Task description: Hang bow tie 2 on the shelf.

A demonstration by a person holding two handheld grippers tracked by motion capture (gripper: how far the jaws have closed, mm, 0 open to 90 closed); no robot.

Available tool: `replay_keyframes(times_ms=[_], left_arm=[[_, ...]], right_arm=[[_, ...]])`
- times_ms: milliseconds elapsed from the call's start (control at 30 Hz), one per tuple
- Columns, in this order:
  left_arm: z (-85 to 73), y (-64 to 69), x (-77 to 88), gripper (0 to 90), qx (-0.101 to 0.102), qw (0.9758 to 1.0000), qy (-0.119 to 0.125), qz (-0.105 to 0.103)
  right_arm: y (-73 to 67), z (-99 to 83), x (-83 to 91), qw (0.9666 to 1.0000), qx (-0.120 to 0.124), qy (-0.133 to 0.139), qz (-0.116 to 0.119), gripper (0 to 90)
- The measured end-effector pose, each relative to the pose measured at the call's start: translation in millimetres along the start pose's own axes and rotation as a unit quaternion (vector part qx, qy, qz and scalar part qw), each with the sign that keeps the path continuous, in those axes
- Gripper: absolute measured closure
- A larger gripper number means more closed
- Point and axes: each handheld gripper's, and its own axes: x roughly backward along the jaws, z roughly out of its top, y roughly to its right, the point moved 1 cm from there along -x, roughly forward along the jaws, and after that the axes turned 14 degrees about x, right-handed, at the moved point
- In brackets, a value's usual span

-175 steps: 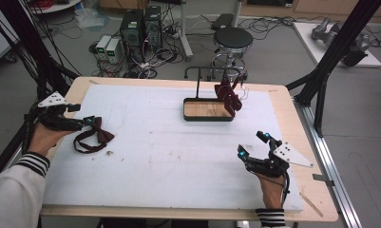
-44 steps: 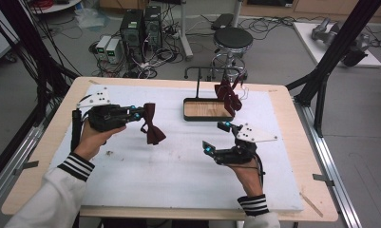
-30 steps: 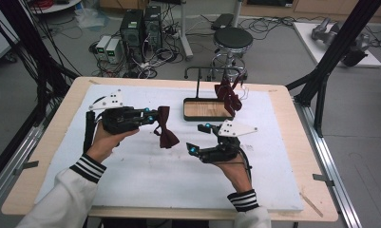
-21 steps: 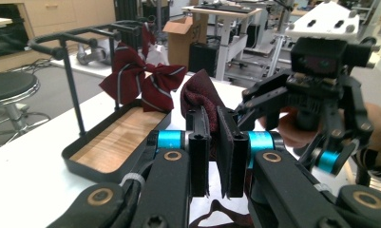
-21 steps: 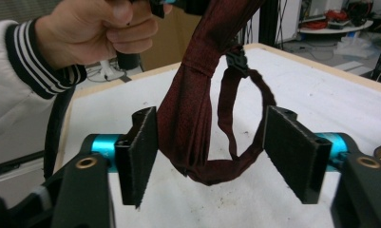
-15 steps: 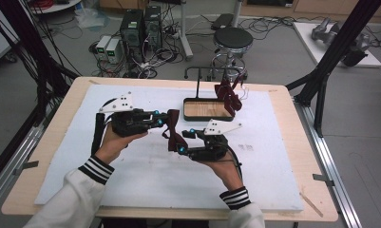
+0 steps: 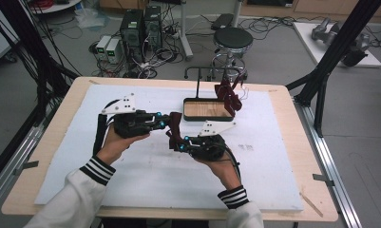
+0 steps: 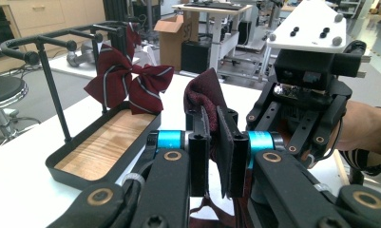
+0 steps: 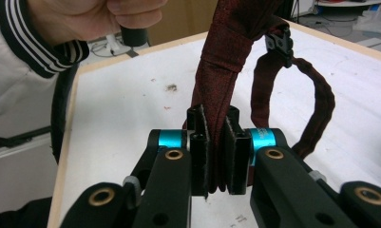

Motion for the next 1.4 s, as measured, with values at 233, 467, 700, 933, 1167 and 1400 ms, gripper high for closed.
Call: replay_keyframes(times_ms=[233, 467, 700, 933, 1167, 1400], left_arm=[[0.1, -1.6, 1.1, 82.7, 0.005, 1.0, 0.004, 0.0], [-1.5, -4.5, 4.3, 51.1, 0.014, 0.9995, 0.013, 0.027], [-8.9, -8.7, 11.3, 23.8, 0.011, 0.9978, 0.027, 0.059], [-21.5, -12.8, 25.5, 17.4, 0.004, 0.9958, 0.039, 0.083], [-45.2, -20.6, 42.4, 17.2, 0.009, 0.9925, 0.039, 0.116], [-73.7, -25.5, 58.6, 16.9, 0.016, 0.9888, 0.039, 0.143]], right_arm=[[-0.9, 1.5, 0.3, 0.9998, 0.017, 0.002, -0.009, 84.7], [-1.4, 2.7, 3.1, 0.9994, 0.027, 0.005, -0.023, 85.0], [0.3, 3.9, 11.5, 0.9982, 0.031, 0.01, -0.051, 84.9], [5.5, 5.1, 24.1, 0.9947, 0.032, 0.031, -0.092, 84.9], [11.4, 6.0, 35.4, 0.9898, 0.028, 0.049, -0.131, 84.9], [20.3, 7.7, 47.6, 0.9819, 0.024, 0.061, -0.178, 84.9]])
